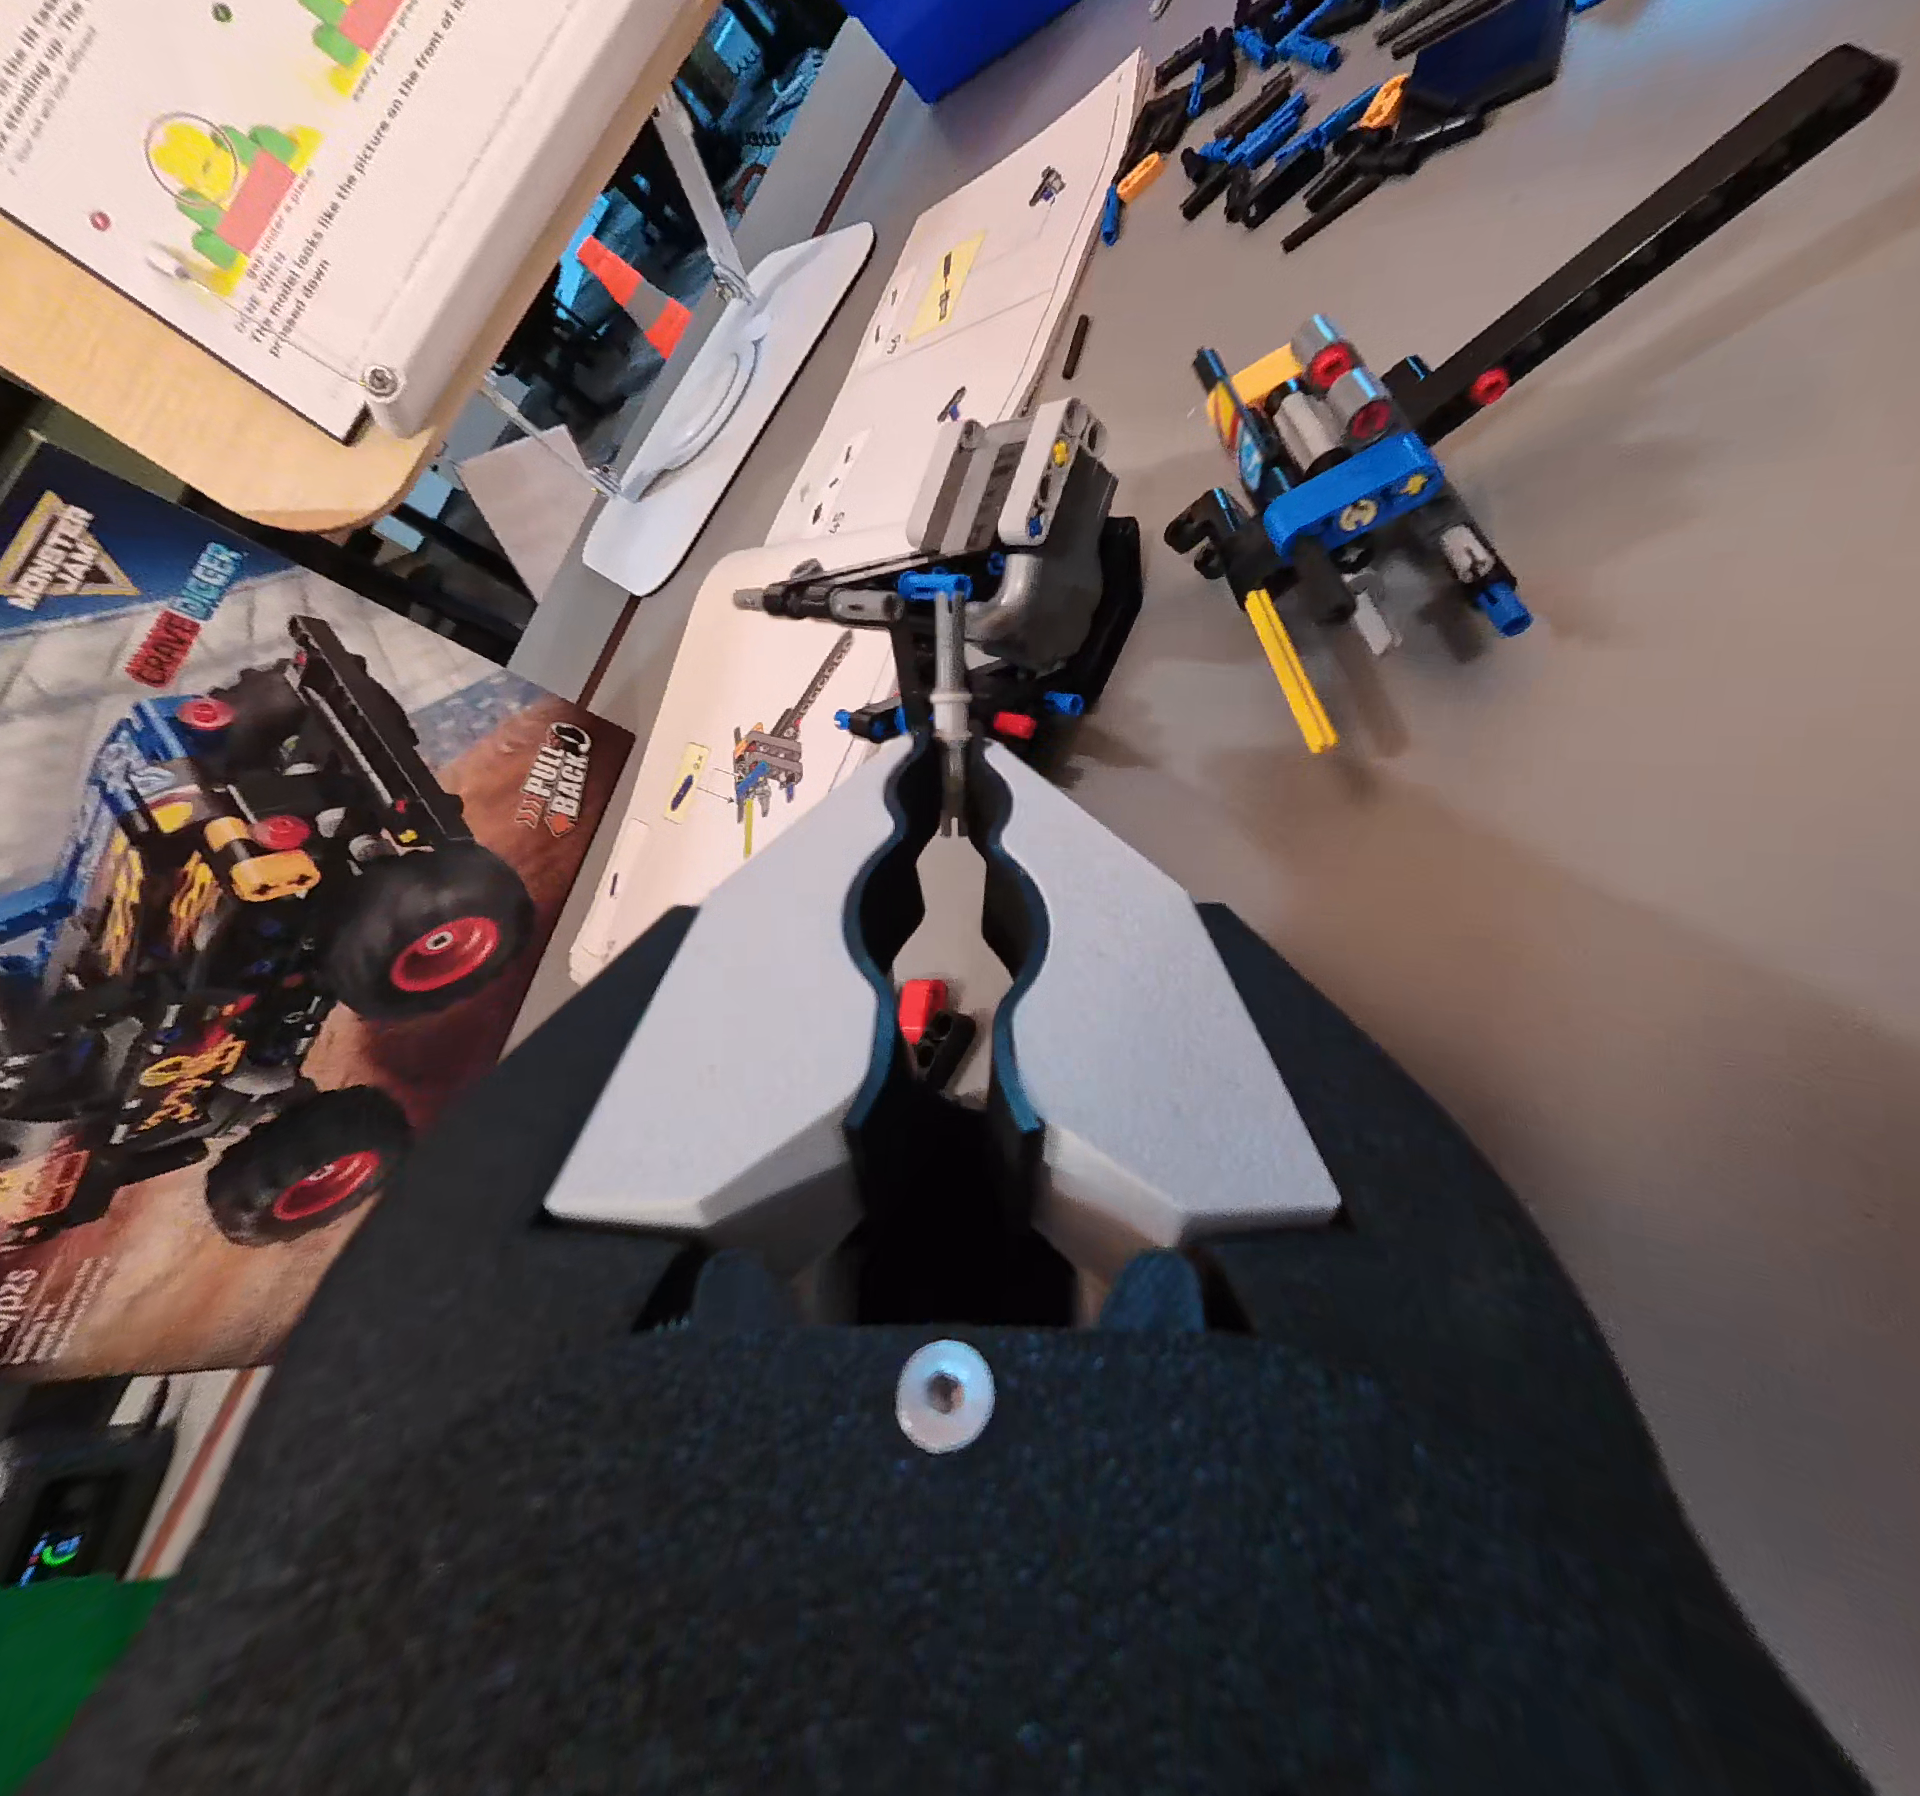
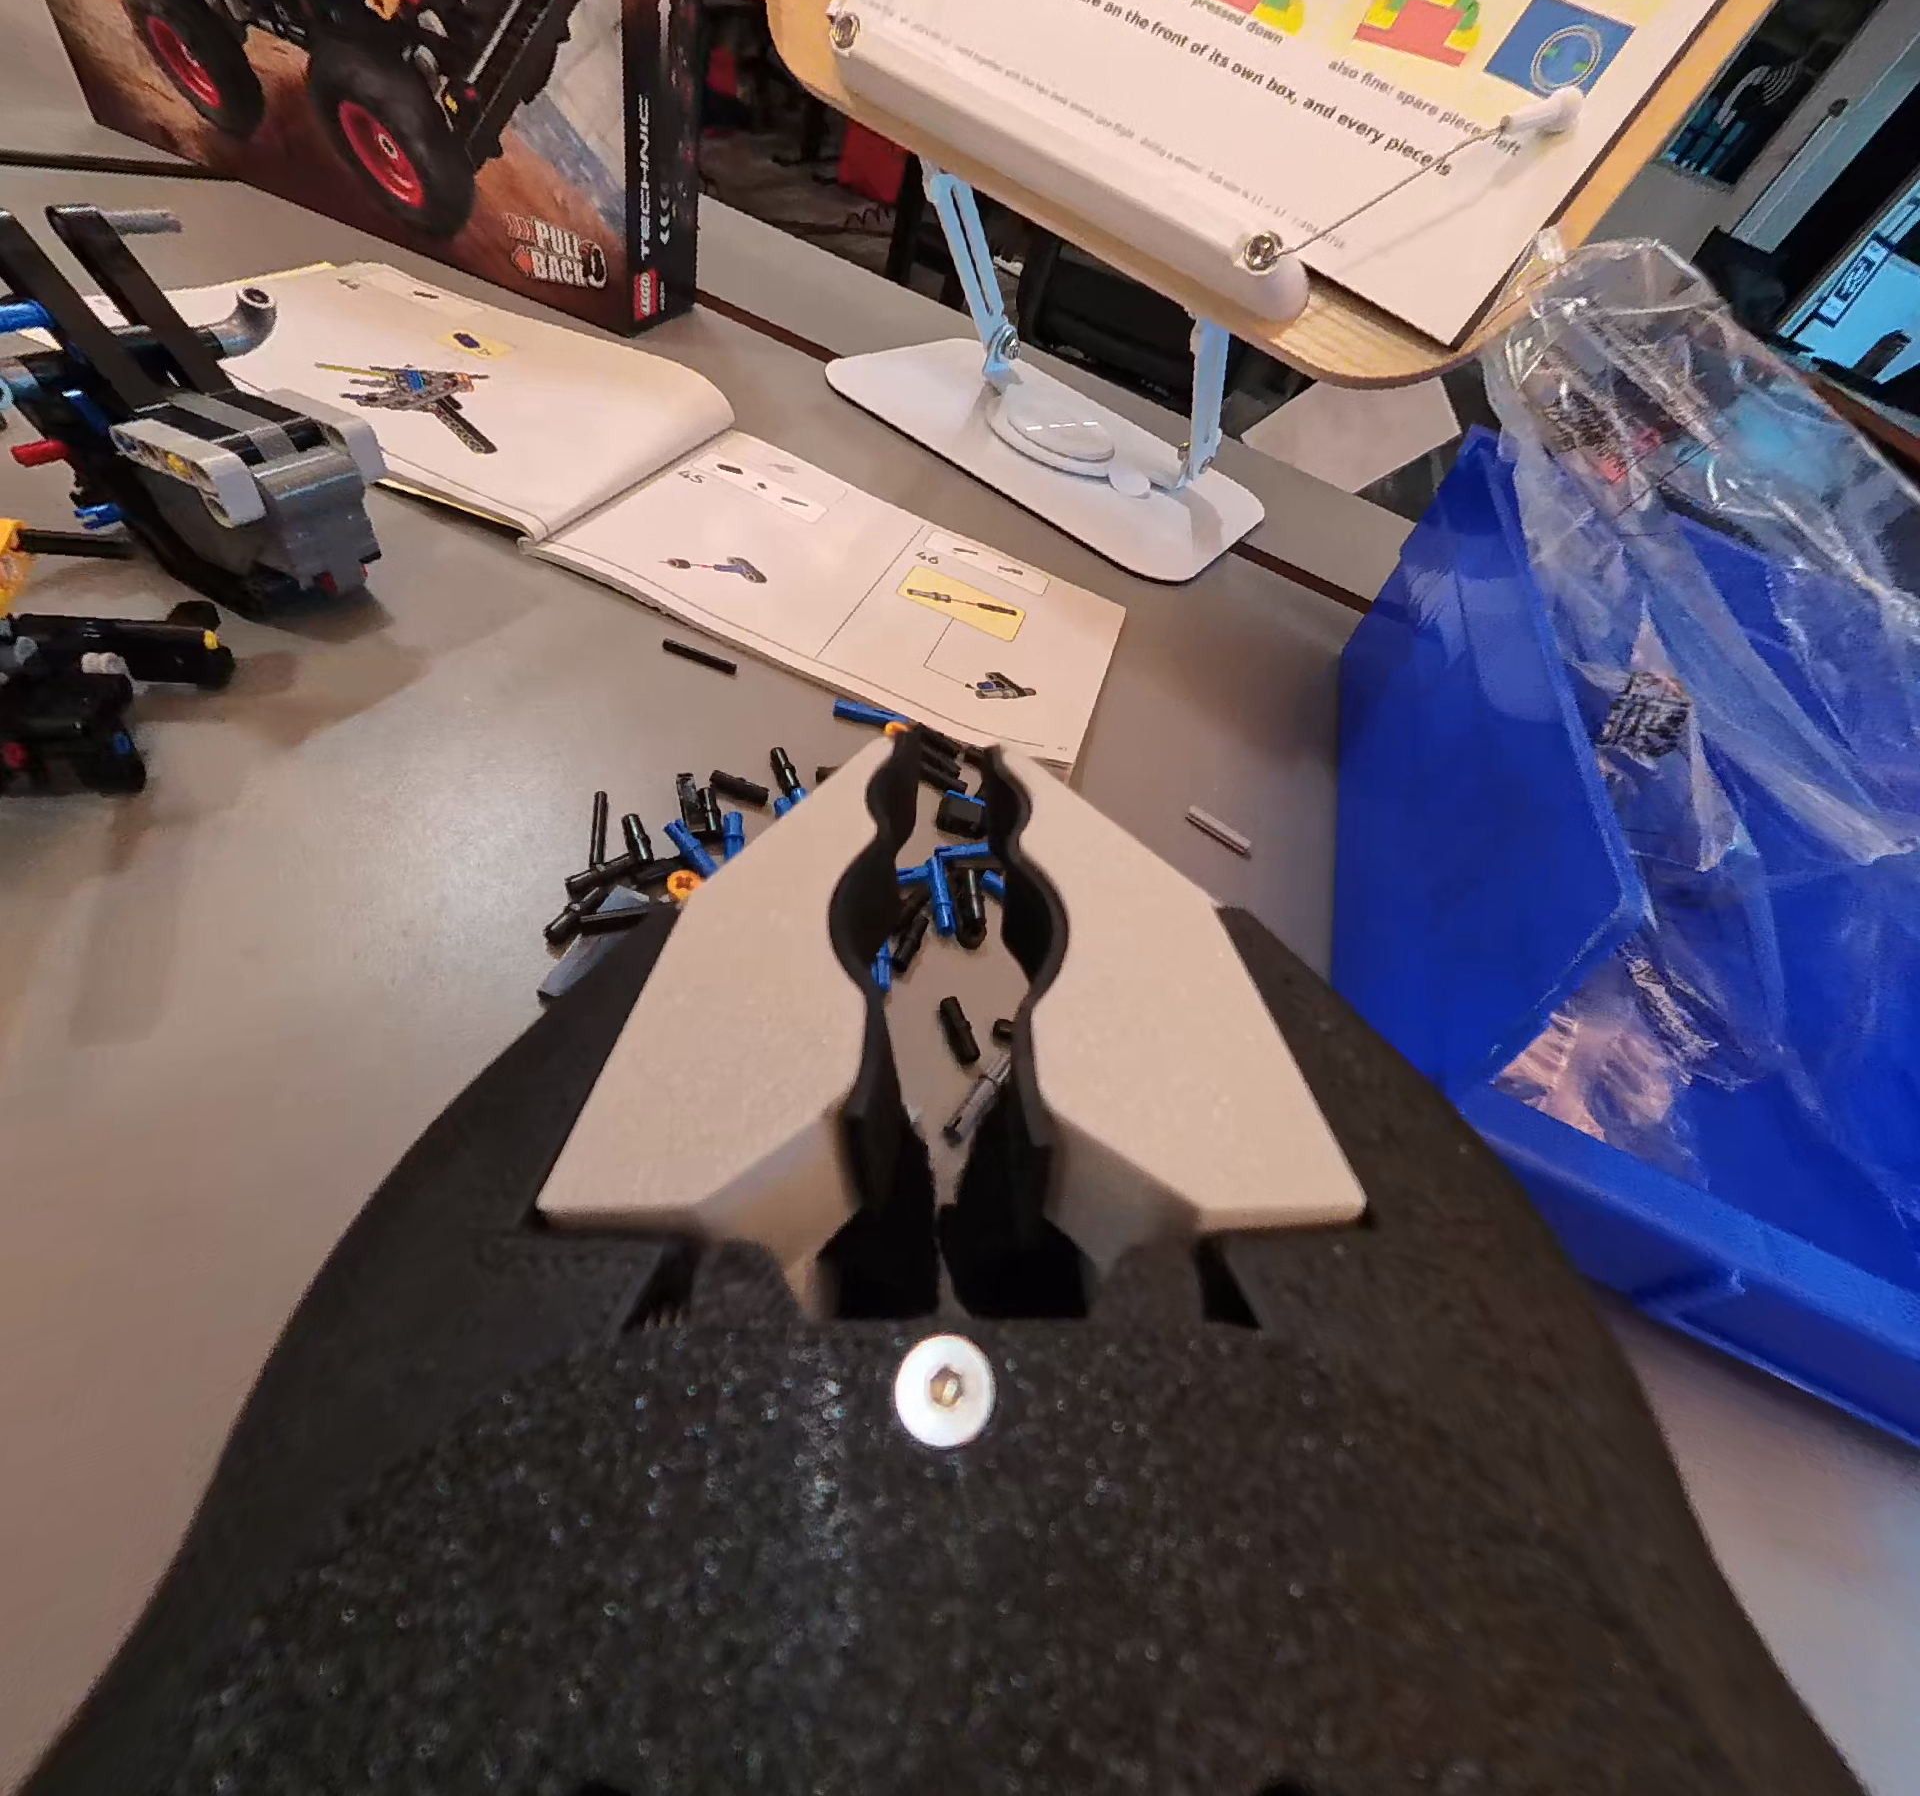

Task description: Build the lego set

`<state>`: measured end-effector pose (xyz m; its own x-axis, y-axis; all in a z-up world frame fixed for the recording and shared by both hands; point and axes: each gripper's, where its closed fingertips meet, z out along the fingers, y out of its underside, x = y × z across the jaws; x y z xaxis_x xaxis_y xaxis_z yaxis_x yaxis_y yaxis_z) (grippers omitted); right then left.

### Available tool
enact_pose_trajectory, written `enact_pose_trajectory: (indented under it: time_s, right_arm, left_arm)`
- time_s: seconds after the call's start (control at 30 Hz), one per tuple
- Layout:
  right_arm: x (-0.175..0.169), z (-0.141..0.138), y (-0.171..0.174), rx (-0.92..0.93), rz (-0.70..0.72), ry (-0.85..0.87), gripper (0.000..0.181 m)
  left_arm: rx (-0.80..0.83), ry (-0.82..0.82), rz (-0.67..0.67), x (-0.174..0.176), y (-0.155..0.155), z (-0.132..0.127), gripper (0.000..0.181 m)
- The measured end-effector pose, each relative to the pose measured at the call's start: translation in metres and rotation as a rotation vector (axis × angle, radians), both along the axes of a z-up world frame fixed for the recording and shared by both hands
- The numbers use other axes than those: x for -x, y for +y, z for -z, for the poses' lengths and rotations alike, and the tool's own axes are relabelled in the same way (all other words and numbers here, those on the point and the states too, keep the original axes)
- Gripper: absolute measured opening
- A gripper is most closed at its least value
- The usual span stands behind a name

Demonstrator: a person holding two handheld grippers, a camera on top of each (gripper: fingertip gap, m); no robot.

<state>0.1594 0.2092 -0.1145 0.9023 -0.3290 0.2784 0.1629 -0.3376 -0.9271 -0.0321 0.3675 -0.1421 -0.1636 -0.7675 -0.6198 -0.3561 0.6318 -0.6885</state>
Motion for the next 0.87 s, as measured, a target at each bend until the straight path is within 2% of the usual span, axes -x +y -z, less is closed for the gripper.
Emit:
enact_pose_trajectory:
  time_s: [0.23,0.33,0.4,0.47,0.53,0.63,0.77,0.87]
  right_arm:
    - [0.001,0.002,0.002,0.017,-0.006,-0.013,0.011]
    - [0.011,-0.005,0.005,-0.015,-0.042,-0.017,0.014]
    - [0.047,-0.023,0.010,-0.087,-0.228,0.122,0.022]
    - [0.090,-0.048,0.010,-0.145,-0.423,0.227,0.023]
    - [0.133,-0.052,0.008,-0.068,-0.596,0.250,0.026]
    - [0.198,-0.024,0.001,0.152,-0.841,0.231,0.030]
    - [0.247,0.004,0.011,0.202,-0.949,0.324,0.025]
    - [0.254,0.031,0.022,0.294,-0.918,0.249,0.023]
  left_arm:
    - [-0.051,0.020,0.008,0.001,-0.001,0.001,0.002]
    - [-0.068,0.055,0.015,0.003,-0.002,-0.001,0.002]
    - [-0.065,0.083,0.020,0.007,-0.003,-0.004,0.003]
    - [-0.035,0.191,0.023,0.016,-0.005,0.003,0.003]
    - [0.014,0.214,0.007,0.029,-0.009,-0.002,0.002]
    - [0.201,0.259,0.064,0.055,-0.039,-0.004,0.002]
    - [0.478,0.298,0.161,0.079,-0.094,-0.003,0.003]
    - [0.466,0.322,0.141,0.088,-0.112,0.011,0.003]
